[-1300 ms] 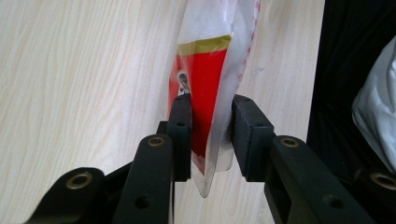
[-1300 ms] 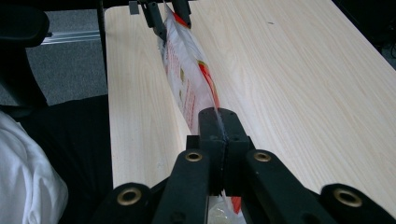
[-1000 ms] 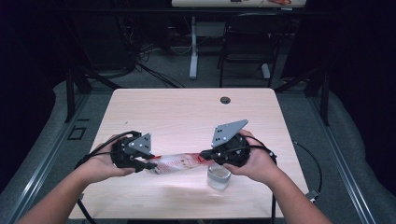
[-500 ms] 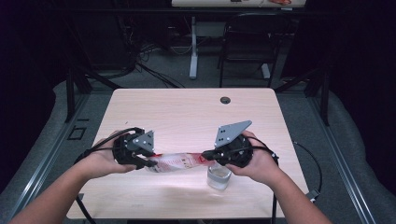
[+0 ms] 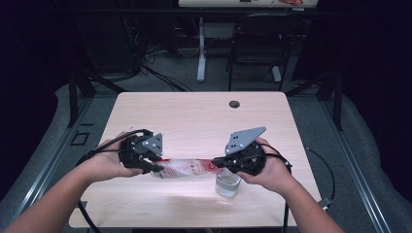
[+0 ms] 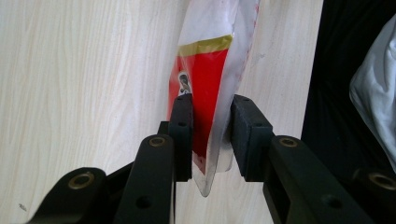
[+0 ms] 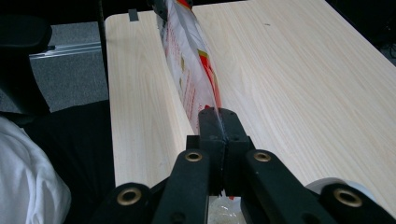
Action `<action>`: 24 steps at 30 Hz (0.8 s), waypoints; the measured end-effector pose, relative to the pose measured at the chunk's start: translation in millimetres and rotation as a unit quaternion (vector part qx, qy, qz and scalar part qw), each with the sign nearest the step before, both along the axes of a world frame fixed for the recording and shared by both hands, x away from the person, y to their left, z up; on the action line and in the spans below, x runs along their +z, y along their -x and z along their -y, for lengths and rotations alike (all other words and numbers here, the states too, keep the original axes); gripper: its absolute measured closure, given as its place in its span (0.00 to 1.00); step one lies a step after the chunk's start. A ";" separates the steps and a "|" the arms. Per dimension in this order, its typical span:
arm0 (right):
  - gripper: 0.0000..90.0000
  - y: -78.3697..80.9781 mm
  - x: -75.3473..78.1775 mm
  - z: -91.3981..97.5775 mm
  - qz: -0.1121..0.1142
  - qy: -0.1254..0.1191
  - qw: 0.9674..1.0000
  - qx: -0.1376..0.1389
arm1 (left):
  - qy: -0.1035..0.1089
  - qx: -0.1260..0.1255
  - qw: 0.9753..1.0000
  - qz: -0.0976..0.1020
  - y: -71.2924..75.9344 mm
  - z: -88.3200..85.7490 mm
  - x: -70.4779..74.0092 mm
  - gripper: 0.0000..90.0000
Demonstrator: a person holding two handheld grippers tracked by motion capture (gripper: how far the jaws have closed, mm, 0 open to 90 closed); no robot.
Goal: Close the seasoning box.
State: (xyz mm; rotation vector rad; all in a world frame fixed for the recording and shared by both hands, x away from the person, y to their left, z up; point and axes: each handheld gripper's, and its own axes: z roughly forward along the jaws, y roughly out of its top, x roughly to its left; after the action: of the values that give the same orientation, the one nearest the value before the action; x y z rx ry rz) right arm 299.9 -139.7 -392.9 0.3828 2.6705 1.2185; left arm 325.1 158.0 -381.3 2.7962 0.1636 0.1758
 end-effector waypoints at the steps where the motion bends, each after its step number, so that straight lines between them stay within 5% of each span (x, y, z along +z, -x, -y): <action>1: 1.00 0.1 -0.1 0.5 0.001 0.000 1.000 0.000 | -0.001 -0.002 1.000 0.001 -0.6 0.3 0.9 0.80; 24: 1.00 1.3 -4.7 13.5 -0.003 -0.017 1.000 -0.008 | -0.015 -0.013 1.000 0.007 -4.1 12.1 21.2 0.83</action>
State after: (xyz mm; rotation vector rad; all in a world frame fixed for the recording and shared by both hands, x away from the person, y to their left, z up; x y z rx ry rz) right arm 298.6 -153.2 -397.6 0.4133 2.6507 1.2604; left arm 329.2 145.9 -360.1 2.8250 0.1220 0.1931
